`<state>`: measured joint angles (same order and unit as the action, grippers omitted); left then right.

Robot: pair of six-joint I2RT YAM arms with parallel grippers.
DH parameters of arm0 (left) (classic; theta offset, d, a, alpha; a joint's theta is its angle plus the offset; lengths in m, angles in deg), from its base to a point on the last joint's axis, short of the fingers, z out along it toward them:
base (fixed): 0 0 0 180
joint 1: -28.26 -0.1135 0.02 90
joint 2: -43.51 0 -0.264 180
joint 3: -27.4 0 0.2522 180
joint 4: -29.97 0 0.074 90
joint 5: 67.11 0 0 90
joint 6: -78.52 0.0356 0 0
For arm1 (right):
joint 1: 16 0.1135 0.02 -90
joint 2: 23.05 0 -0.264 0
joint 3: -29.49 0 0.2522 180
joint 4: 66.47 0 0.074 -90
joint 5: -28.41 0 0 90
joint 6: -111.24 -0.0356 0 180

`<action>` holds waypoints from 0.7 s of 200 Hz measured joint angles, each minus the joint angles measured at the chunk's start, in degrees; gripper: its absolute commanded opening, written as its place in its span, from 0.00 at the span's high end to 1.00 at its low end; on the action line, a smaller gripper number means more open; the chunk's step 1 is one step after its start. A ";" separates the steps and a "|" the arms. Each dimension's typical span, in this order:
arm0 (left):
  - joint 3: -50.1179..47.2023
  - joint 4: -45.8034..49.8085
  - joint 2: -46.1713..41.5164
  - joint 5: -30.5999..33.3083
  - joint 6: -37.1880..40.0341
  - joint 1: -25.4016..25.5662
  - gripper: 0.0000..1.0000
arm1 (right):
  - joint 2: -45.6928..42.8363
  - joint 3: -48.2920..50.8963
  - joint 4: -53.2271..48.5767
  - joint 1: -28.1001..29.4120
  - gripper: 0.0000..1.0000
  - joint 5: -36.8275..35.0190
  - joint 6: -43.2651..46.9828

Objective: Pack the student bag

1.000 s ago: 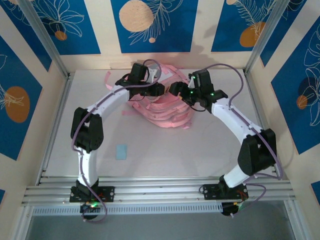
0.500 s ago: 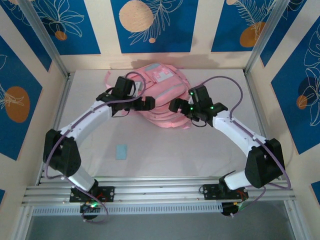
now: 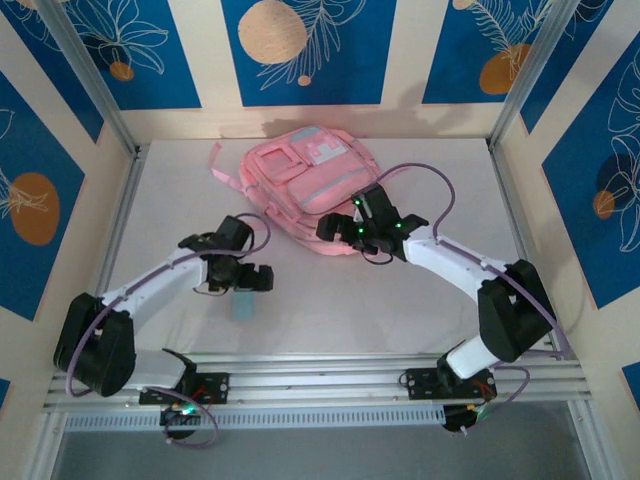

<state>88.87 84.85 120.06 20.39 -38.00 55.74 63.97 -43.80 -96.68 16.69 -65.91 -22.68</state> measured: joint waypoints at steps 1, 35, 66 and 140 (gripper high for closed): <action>-0.11 -0.02 -0.04 -0.02 0.04 0.00 0.08 | 0.11 -0.04 -0.02 0.00 0.00 -0.02 0.00; -6.71 -1.88 0.37 -1.88 -1.46 0.00 0.13 | 0.59 -0.37 -0.09 0.00 0.00 -0.09 0.00; -8.87 -3.85 2.67 -1.90 -1.97 -0.11 0.15 | 0.57 -0.50 -0.09 0.17 0.01 -0.26 0.00; -8.81 -3.37 4.31 1.51 -2.43 -0.31 0.42 | 0.57 -0.50 -0.13 0.63 0.00 -0.50 0.00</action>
<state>80.06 81.49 124.37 21.90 -40.43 55.44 64.54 -44.30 -96.81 17.32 -66.41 -22.68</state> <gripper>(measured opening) 0.595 0.995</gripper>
